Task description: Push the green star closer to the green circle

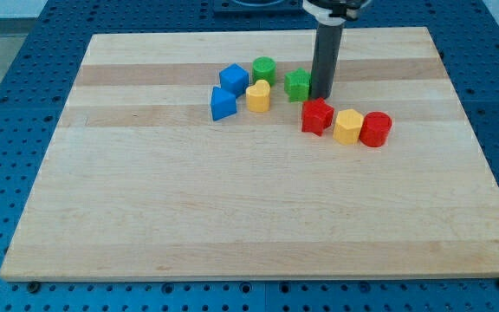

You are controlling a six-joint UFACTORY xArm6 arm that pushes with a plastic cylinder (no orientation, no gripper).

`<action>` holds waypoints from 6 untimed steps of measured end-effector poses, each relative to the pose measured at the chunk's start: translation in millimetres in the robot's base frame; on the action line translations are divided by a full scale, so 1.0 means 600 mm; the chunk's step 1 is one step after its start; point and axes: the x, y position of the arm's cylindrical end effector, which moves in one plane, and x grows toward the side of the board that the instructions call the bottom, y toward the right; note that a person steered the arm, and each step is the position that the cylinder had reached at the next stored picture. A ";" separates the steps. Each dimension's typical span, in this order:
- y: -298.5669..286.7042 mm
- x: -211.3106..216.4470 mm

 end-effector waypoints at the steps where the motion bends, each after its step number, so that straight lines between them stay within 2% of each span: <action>1: -0.001 -0.007; 5: -0.009 -0.015; 6: 0.025 -0.013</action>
